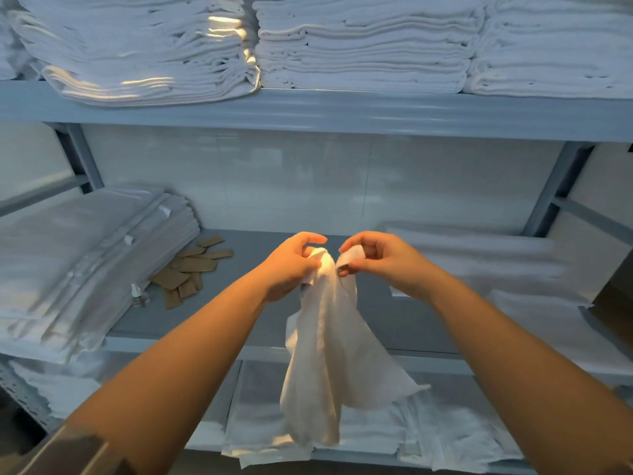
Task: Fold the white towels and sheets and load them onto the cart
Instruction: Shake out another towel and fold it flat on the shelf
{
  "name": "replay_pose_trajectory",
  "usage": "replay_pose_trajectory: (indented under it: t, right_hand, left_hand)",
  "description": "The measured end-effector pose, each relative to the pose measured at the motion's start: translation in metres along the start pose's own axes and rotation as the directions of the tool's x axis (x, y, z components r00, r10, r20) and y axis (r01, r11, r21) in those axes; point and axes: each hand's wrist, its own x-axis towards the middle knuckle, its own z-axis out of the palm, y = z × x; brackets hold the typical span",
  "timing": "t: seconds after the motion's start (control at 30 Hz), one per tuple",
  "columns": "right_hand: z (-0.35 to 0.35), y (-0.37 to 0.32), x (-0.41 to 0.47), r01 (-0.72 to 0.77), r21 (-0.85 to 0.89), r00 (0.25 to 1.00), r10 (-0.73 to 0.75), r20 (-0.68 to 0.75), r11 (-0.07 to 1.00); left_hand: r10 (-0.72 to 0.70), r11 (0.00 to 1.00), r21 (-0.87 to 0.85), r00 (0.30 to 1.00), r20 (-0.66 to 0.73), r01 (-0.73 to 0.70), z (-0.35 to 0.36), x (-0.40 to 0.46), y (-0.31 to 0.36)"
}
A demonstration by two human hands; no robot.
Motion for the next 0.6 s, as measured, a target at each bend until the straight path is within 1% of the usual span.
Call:
replay_pose_trajectory:
  t: [0.07, 0.1, 0.17, 0.2, 0.23, 0.27, 0.33, 0.37, 0.4, 0.47, 0.53, 0.6]
  right_hand:
    - [0.000, -0.001, -0.001, 0.009, -0.026, 0.998, -0.007, 0.058, 1.000]
    - [0.001, -0.002, 0.000, 0.020, -0.050, 0.999, -0.018, 0.039, 0.999]
    - [0.005, -0.005, 0.003, 0.032, -0.077, 0.997, -0.037, -0.063, 0.997]
    - [0.008, -0.006, 0.004, 0.031, -0.097, 0.992, -0.043, -0.121, 0.995]
    - [0.011, -0.006, 0.006, 0.032, -0.141, 0.985, -0.055, -0.161, 0.990]
    - [0.013, -0.005, 0.007, 0.036, -0.220, 0.979, -0.078, -0.188, 0.975]
    - [0.017, -0.004, 0.008, 0.065, -0.418, 0.961, -0.169, -0.218, 0.906]
    - [0.020, -0.004, 0.009, 0.086, -0.476, 0.949, -0.218, -0.230, 0.875]
    - [0.022, -0.005, 0.010, 0.105, -0.490, 0.938, -0.251, -0.241, 0.865]
    - [0.027, -0.008, 0.011, 0.140, -0.465, 0.920, -0.288, -0.266, 0.874]
    - [0.031, -0.009, 0.014, 0.148, -0.459, 0.906, -0.306, -0.292, 0.876]
    - [0.033, -0.007, 0.017, 0.144, -0.486, 0.890, -0.328, -0.317, 0.862]
  left_hand:
    - [0.007, 1.000, 0.025, 0.997, -0.077, -0.005, 0.000, 0.001, 0.005]
    - [0.012, 0.999, 0.034, 0.991, -0.132, -0.007, 0.000, 0.003, 0.006]
    - [-0.026, 1.000, -0.021, 0.969, -0.245, 0.021, 0.001, 0.005, 0.006]
    - [-0.045, 0.997, -0.067, 0.962, -0.270, 0.028, 0.002, 0.006, 0.007]
    - [-0.053, 0.994, -0.109, 0.964, -0.261, 0.026, 0.003, 0.005, 0.008]
    - [-0.053, 0.990, -0.143, 0.972, -0.231, 0.020, 0.005, 0.005, 0.008]
    - [-0.039, 0.981, -0.194, 0.985, -0.171, 0.005, 0.008, 0.004, 0.010]
    - [-0.028, 0.979, -0.202, 0.986, -0.165, -0.006, 0.010, 0.003, 0.010]
    - [-0.024, 0.978, -0.207, 0.985, -0.171, -0.012, 0.011, 0.003, 0.010]
    - [-0.046, 0.967, -0.254, 0.986, -0.161, 0.004, 0.013, 0.003, 0.012]
    - [-0.068, 0.943, -0.330, 0.993, -0.098, 0.032, 0.014, 0.004, 0.014]
    - [-0.042, 0.933, -0.358, 0.999, -0.033, 0.027, 0.015, 0.004, 0.016]
